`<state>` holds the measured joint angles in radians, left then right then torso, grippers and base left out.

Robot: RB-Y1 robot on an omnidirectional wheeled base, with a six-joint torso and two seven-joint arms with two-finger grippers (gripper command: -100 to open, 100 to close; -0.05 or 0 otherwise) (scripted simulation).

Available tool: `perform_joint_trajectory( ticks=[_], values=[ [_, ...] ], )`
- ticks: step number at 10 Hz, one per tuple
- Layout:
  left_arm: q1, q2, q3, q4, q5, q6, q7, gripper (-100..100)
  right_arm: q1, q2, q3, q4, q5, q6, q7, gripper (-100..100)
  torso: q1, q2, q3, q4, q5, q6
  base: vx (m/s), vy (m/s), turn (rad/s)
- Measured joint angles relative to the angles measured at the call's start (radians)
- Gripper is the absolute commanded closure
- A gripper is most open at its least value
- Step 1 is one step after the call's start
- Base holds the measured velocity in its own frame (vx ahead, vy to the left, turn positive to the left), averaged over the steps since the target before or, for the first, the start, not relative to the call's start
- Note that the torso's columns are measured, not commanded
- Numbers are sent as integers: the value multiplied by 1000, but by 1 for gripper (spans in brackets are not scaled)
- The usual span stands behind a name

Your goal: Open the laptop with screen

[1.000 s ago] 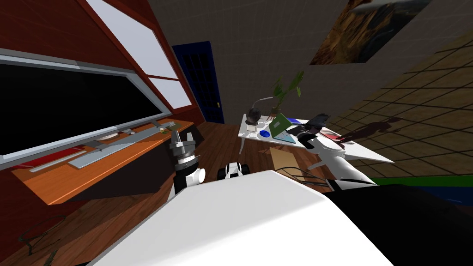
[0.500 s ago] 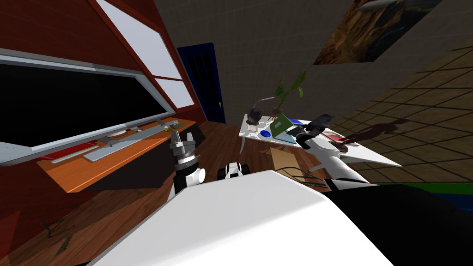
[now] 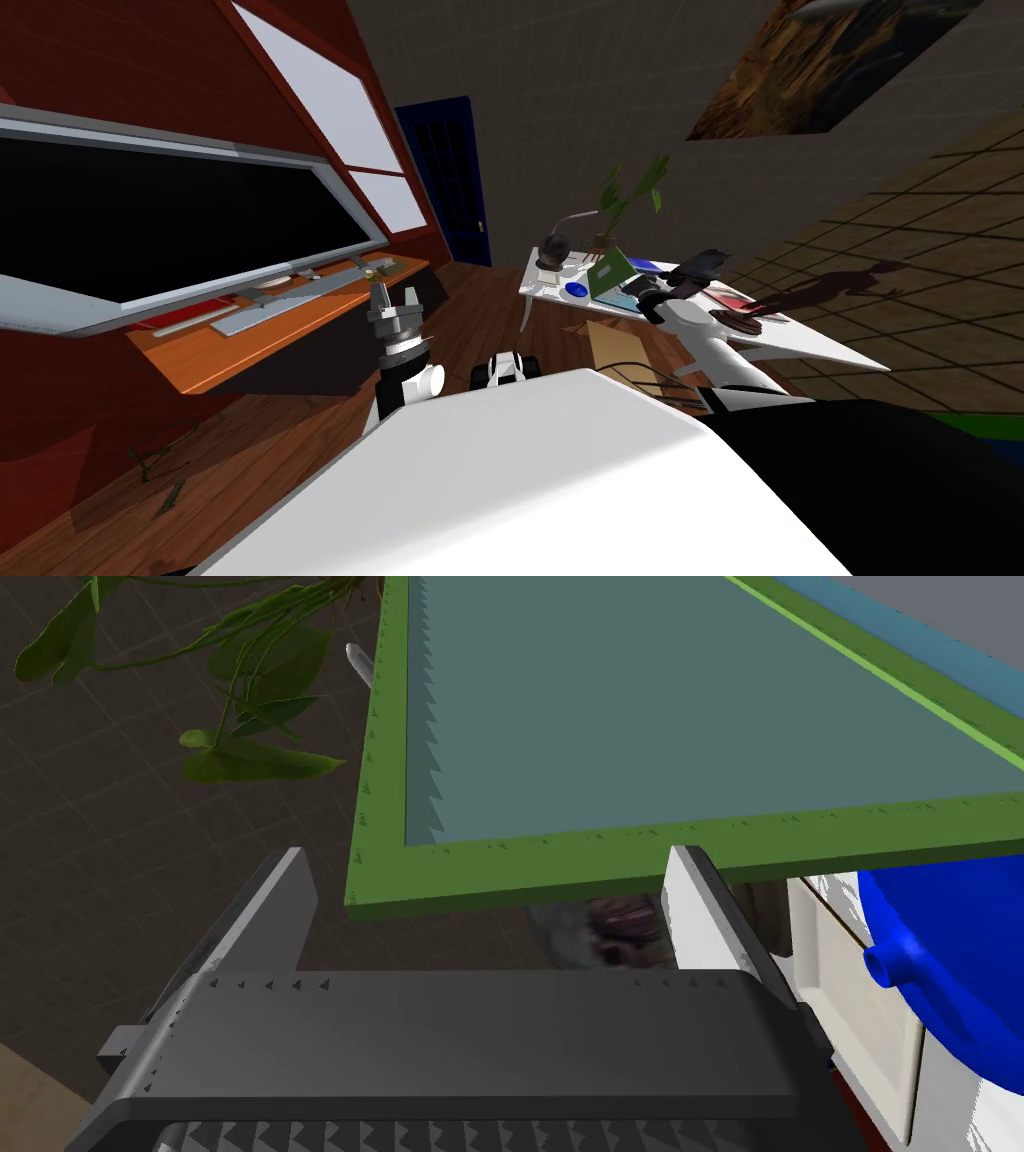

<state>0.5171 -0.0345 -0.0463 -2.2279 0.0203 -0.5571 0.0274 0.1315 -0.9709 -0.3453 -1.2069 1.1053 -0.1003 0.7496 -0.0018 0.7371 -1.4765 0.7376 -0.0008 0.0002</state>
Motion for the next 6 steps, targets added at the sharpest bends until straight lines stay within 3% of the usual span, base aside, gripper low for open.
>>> perform_joint_trajectory(
  ticks=[4, 5, 6],
  values=[
    [0, 0, 0, 0, 0, 0, 0, 0, -21, 24, 14, 16, 113, 67, 88, -100, 0, -1, -1, -1, -1, -2, -43, -12, 70],
    [0, 0, 0, 0, 0, 0, 0, 0, -35, 42, 3, 27, 147, 73, 119, -100, 0, -3, -1, -2, -2, -2, -36, -17, 55],
    [0, 0, 0, 0, 0, 0, 0, 0, -32, 38, 21, 26, 169, 101, 134, -100, 0, -3, -2, -3, -4, -3, -39, -14, 86]
  ],
)
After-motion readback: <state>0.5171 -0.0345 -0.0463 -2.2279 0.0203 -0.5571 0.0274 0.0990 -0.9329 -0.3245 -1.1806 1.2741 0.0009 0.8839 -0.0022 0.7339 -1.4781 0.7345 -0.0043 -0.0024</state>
